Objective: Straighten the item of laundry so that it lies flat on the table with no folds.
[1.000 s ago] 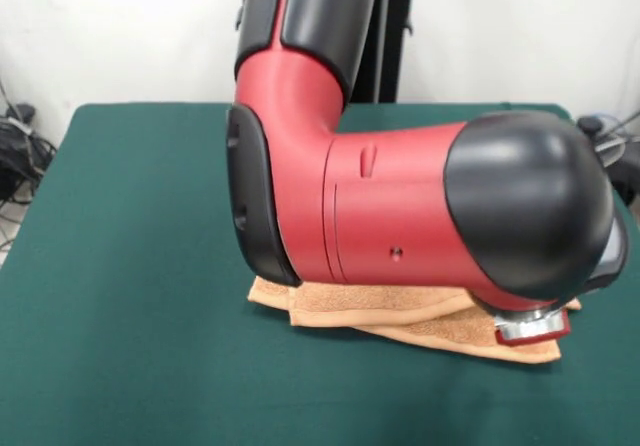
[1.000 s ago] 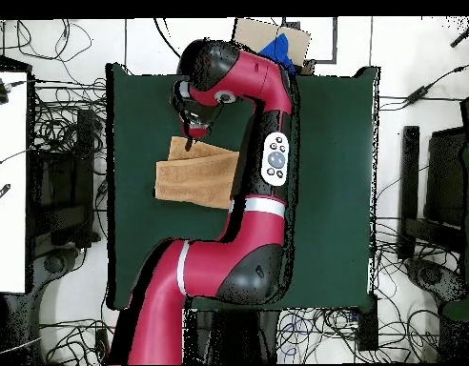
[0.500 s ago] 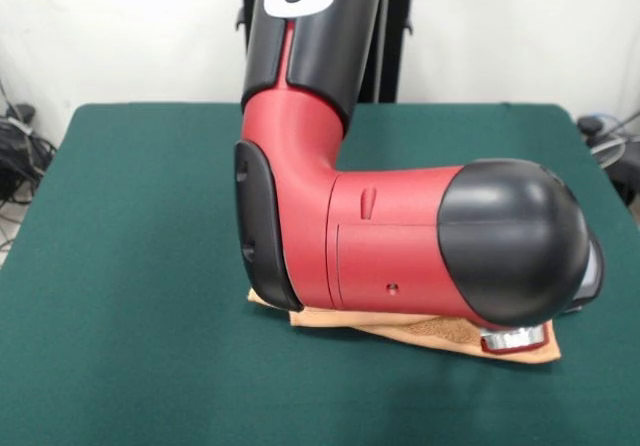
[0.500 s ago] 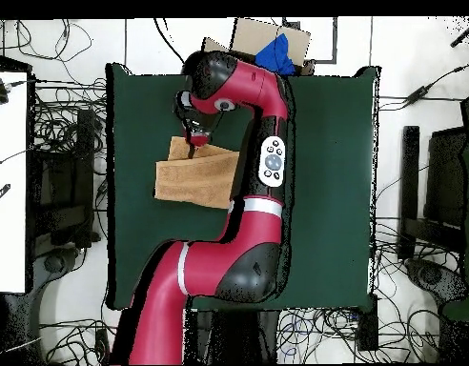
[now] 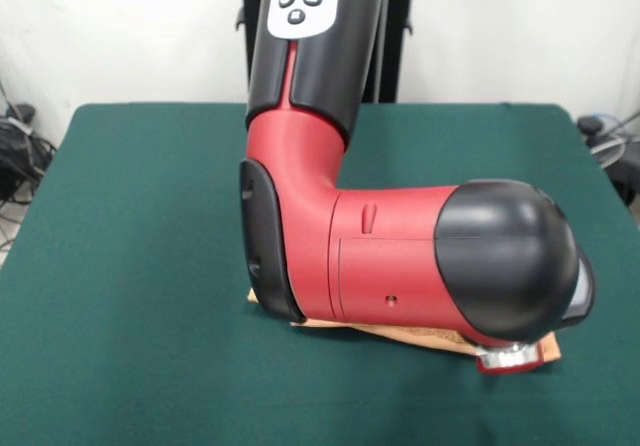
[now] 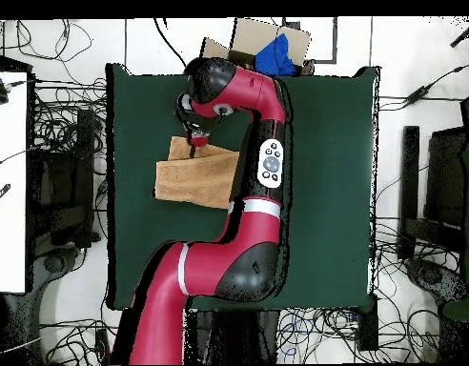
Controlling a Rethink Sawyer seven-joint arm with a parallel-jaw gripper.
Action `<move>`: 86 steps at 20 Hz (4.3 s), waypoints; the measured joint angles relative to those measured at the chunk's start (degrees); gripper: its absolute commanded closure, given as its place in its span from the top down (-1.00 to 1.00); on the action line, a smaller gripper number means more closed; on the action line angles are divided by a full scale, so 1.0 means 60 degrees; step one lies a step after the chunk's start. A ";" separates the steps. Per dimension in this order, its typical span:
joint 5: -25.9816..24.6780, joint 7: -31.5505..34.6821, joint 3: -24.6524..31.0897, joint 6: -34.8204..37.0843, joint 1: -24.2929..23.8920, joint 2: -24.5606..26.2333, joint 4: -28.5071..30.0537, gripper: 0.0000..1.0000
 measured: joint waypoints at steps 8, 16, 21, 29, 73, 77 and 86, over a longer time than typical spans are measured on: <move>-0.0065 0.0000 0.0057 -0.0897 0.0031 -0.0038 0.0250 -1.00; -0.0120 0.0000 0.0091 -0.1538 0.0192 -0.0381 0.0998 -1.00; -0.0129 0.0000 0.0099 -0.1566 0.0250 -0.0613 0.1347 -1.00; -0.0131 0.0000 0.0142 -0.1566 0.0247 -0.0883 0.1575 -1.00; -0.0200 0.0000 0.0702 -0.0401 -0.0626 -0.2125 0.2277 1.00; -0.0233 0.0000 0.0856 -0.0876 -0.0664 -0.2116 0.2359 1.00; -0.0303 0.0000 0.1019 -0.1314 -0.0760 -0.2057 0.2481 1.00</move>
